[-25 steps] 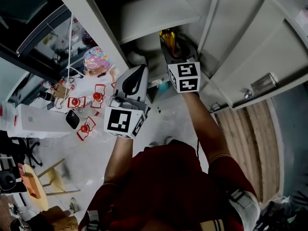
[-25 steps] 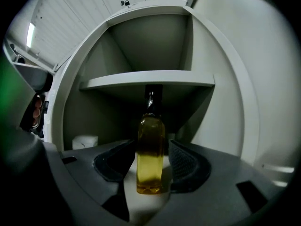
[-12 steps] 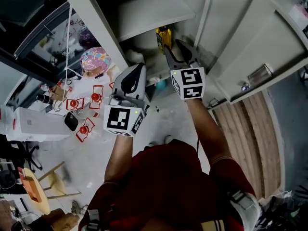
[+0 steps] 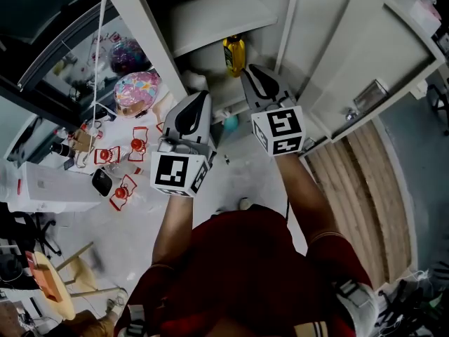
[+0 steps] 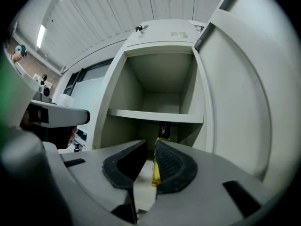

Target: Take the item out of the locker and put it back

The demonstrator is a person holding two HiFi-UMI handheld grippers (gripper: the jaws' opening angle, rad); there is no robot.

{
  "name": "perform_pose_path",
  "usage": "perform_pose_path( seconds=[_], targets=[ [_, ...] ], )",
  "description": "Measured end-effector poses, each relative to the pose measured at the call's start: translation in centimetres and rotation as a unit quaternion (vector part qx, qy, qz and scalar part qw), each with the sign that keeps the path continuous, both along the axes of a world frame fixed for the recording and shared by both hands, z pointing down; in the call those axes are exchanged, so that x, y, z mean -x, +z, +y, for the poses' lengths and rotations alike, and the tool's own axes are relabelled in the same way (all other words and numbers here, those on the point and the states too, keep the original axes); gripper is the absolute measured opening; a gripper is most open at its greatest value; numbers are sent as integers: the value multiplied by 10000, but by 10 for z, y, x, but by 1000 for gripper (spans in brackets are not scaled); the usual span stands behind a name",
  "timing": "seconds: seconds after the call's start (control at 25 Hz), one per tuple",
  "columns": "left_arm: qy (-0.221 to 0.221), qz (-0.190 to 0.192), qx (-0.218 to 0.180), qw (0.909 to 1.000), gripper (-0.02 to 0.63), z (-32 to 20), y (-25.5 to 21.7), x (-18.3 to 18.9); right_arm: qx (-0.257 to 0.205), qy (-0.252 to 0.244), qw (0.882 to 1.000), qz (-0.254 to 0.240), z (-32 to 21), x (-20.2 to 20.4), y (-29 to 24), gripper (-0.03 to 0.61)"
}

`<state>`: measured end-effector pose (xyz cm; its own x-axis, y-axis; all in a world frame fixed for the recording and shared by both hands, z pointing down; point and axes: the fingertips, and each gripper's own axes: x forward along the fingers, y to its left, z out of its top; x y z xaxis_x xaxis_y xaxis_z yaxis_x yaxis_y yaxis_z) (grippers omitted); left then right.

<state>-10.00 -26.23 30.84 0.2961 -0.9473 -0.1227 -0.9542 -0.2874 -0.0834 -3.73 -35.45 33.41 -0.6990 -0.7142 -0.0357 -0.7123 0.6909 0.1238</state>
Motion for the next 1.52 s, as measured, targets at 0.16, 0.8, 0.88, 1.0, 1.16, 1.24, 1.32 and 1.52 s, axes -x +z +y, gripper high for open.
perform_pose_path(
  seconds=[0.16, 0.8, 0.88, 1.0, 1.16, 1.24, 1.32, 1.52],
  targets=[
    [60, 15, -44, 10000, 6, 6, -3, -2, -27, 0, 10000, -43, 13, -4, -6, 29],
    [224, 55, -83, 9997, 6, 17, -4, -2, -47, -298, 9991, -306, 65, -9, -28, -2],
    [233, 49, -87, 9997, 6, 19, -5, 0, -62, -324, 9990, -315, 70, -10, -30, -2],
    [276, 19, -94, 9996, 6, 23, -3, 1, -79, -353, 9989, -306, 78, -9, -29, -2],
    [308, 24, -95, 9995, 6, 29, 0, 4, -94, -367, 9989, -271, 87, -8, -26, -3],
    [326, 31, -81, 9994, 6, 33, 2, 5, -99, -363, 9989, -275, 93, -9, -24, -3],
    [327, 59, -63, 9994, 6, 36, 4, 8, -99, -347, 9989, -283, 98, -10, -22, -3],
    [339, 145, -72, 9993, 6, 41, 6, 10, -98, -304, 9991, -263, 107, -13, -17, -3]
  ],
)
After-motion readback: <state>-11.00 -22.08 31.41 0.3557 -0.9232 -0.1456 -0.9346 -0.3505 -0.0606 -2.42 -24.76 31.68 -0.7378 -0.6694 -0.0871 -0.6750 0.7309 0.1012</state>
